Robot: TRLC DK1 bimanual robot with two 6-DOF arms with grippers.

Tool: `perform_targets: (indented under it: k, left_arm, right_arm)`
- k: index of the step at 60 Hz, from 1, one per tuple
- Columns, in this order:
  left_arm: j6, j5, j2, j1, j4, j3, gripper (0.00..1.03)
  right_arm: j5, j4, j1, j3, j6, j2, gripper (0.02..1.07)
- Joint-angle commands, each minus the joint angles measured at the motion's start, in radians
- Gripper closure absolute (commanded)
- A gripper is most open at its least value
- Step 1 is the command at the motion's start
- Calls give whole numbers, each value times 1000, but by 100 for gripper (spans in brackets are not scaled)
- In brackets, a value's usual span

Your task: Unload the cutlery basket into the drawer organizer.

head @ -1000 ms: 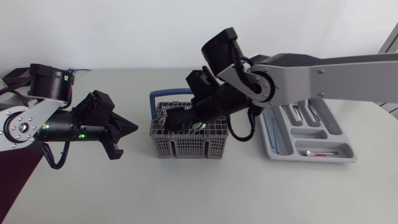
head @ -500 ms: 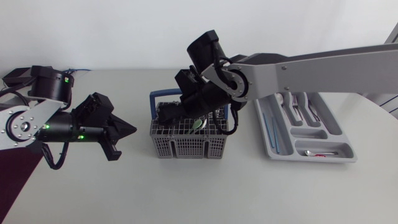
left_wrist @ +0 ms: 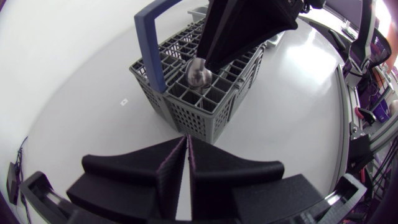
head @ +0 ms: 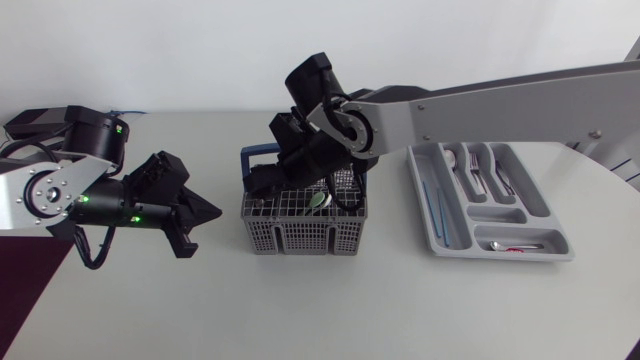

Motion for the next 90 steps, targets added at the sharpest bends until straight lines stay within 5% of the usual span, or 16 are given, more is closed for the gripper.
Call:
perform_targets:
  k: [1,71,90]
  left_arm:
    - [18,9,27,-6,-7,30,84]
    - [16,3,25,-29,-22,44,84]
    - [13,3,25,-35,-22,46,84]
  right_arm:
    - [0,-25,10,34,1,41,57]
    - [38,69,28,-3,38,67,95]
    - [34,92,28,-67,38,-8,96]
